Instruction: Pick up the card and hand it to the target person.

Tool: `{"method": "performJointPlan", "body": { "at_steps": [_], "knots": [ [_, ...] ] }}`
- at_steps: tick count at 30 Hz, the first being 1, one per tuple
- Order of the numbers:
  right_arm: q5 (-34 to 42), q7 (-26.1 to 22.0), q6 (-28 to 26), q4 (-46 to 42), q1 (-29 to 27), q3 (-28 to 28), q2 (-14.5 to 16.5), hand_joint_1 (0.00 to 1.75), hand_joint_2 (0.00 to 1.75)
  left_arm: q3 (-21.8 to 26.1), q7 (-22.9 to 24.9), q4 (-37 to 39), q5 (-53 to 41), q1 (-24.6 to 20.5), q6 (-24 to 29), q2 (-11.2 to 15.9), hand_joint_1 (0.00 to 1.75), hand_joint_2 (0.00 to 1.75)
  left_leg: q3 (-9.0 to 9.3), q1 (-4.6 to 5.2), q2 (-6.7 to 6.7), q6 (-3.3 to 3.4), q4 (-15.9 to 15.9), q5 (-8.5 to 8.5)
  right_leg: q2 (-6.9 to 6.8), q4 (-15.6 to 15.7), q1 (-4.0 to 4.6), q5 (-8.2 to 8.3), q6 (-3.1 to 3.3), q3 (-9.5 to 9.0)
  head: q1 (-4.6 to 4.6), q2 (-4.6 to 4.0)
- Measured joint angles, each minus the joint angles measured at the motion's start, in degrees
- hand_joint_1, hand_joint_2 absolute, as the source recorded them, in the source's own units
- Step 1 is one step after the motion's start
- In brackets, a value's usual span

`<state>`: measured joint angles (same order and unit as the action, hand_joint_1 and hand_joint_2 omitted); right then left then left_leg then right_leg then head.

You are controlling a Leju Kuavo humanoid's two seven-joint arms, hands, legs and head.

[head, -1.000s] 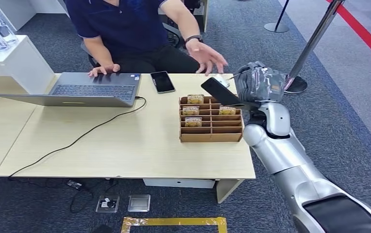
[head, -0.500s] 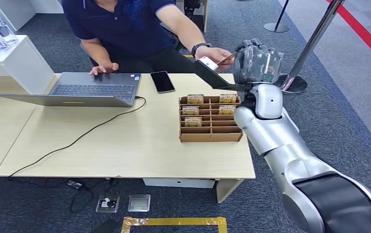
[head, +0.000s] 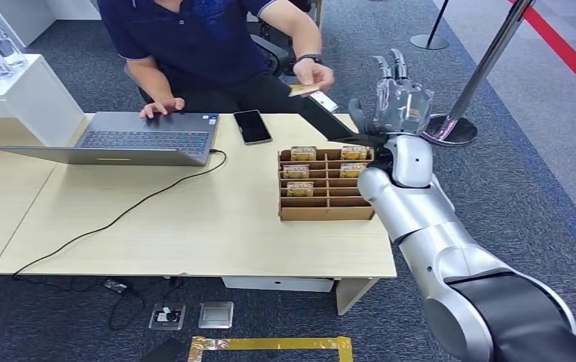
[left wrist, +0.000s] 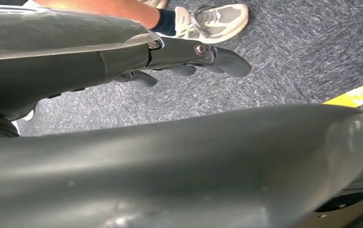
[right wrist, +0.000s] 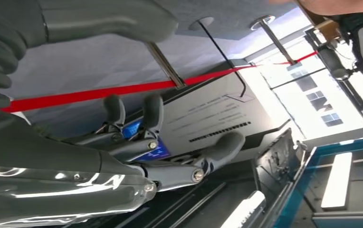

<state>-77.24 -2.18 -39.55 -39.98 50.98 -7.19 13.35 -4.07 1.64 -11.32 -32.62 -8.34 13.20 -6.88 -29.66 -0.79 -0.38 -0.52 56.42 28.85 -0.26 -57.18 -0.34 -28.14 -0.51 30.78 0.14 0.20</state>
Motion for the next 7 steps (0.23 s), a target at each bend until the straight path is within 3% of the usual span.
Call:
{"method": "performJointPlan", "body": {
  "at_steps": [7],
  "knots": [
    [0.2, -2.0, 0.0, -0.1, 0.0, 2.5, 0.6, 0.0, 1.75, 0.0, 0.0, 0.0, -0.4, 0.0, 0.0, 0.0, 0.0, 0.0, 0.0, 0.0, 0.0, -0.04, 0.0, -0.05, 0.0, 0.0, 0.0, 0.03, 0.01, 0.0, 0.0, 0.0]
  ]
}}
